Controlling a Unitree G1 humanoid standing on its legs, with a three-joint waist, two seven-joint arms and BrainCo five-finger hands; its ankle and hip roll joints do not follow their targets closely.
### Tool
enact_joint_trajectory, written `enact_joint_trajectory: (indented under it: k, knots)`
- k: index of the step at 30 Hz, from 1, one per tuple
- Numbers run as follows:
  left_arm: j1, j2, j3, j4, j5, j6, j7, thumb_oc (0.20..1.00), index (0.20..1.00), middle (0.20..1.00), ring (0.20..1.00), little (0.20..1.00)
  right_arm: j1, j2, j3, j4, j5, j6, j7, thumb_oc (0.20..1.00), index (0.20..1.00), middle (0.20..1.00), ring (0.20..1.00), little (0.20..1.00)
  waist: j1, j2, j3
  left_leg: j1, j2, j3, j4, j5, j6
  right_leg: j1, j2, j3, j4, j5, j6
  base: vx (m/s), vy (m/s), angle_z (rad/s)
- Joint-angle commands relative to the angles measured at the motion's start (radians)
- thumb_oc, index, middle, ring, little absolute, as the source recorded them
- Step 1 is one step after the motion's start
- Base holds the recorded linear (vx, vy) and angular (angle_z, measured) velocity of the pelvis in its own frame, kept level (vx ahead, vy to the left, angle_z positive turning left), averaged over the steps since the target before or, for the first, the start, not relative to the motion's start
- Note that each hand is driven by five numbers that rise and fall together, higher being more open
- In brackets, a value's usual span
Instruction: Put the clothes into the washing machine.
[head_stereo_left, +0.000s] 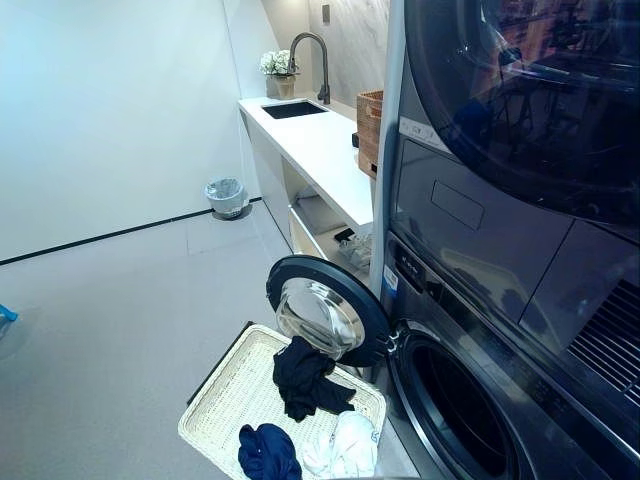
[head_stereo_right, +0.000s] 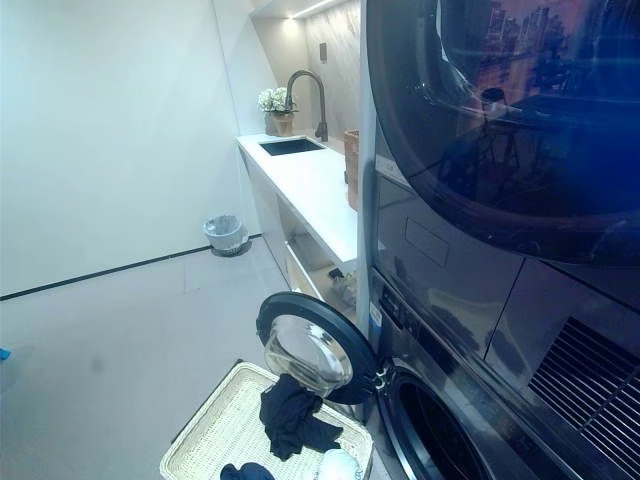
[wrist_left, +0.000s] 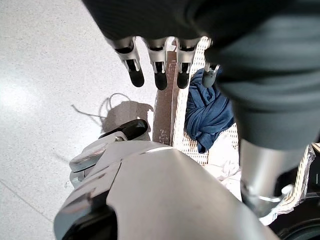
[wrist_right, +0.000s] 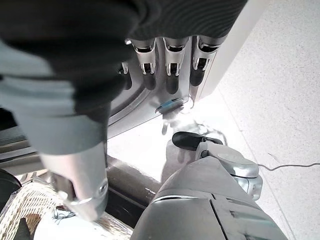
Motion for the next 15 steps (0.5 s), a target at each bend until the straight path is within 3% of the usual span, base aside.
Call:
enact_joint_trajectory:
  k: [1,10,13,15]
  knots:
    - [-0.086,0.027,0.045,0.031,-0.080,-0.061,0.025,1.000,1.000,1.000,1.000,1.000,-0.099,0.011,-0.008,0.050,0.007,0.003,0.012,1.000,1.000,1.000,1.000,1.000,0.010,-0.031,0.068,0.043,-0.012,0.035,0.007,-0.056,0.038,-0.038,-0.049,0.002,0.022,0.040,0.023,0.00,0.000,0.00]
    - [-0.140,0.046,0.053,-0.066,-0.189,-0.207,0.142,1.000,1.000,1.000,1.000,1.000,-0.126,-0.009,-0.003,0.020,0.088,-0.007,-0.023,1.000,1.000,1.000,1.000,1.000,0.022,-0.023,0.143,-0.031,-0.007,0.014,0.007,-0.030,0.039,-0.113,-0.052,0.007,0.029,0.057,0.019,-0.02,-0.005,0.00]
    - [-0.215,0.051,0.040,-0.126,-0.218,-0.253,0.222,1.000,1.000,1.000,1.000,1.000,-0.182,-0.011,0.013,-0.003,0.136,-0.025,-0.044,1.000,1.000,1.000,1.000,1.000,0.028,-0.016,0.208,-0.099,-0.016,-0.004,0.007,-0.015,0.043,-0.182,-0.047,0.014,0.027,0.075,0.014,-0.18,-0.026,0.03]
    - [-0.292,0.068,0.037,-0.215,-0.224,-0.299,0.337,1.000,1.000,1.000,1.000,1.000,-0.248,-0.016,0.040,-0.038,0.179,-0.032,-0.069,1.000,1.000,1.000,1.000,1.000,0.030,-0.012,0.277,-0.177,-0.033,-0.023,0.007,-0.003,0.048,-0.260,-0.035,0.029,0.023,0.096,0.009,-0.24,-0.034,0.08]
